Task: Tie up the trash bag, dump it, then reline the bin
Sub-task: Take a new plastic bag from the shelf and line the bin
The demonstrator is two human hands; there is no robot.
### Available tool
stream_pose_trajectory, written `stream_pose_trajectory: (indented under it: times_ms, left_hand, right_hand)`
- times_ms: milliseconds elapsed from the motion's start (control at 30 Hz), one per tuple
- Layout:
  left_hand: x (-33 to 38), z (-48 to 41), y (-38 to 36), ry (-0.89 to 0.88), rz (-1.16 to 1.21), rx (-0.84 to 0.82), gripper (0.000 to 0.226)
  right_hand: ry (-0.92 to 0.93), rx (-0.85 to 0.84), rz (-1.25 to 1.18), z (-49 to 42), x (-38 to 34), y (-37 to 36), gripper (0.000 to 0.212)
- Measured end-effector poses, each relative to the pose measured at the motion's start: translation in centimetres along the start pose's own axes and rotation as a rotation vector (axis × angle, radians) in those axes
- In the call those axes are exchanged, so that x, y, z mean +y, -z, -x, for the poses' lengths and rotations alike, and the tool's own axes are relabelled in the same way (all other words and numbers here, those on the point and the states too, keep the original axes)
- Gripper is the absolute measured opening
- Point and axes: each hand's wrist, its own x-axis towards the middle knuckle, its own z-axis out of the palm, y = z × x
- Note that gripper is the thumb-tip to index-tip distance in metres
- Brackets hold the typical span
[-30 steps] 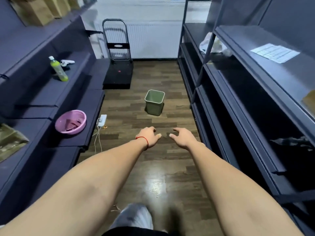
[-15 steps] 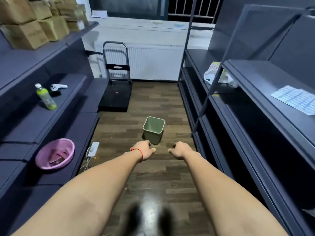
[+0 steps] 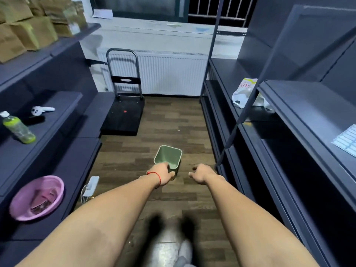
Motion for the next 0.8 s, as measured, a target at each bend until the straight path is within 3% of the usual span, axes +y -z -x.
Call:
stream_pose_trajectory:
  times_ms: [367, 800]
  left_hand:
    - [5.4, -12.2, 5.1, 0.091, 0.079, 0.05, 0.052]
    - [3.8, -25.3, 8.5, 0.124, 0.106, -0.001, 0.05]
  right_hand:
    - [0.076, -0.025, 0.049, -12.8, -0.3, 10.1, 0.054]
    - [0.045, -0.103, 0.069, -24.8, -4.1, 14.4, 0.053]
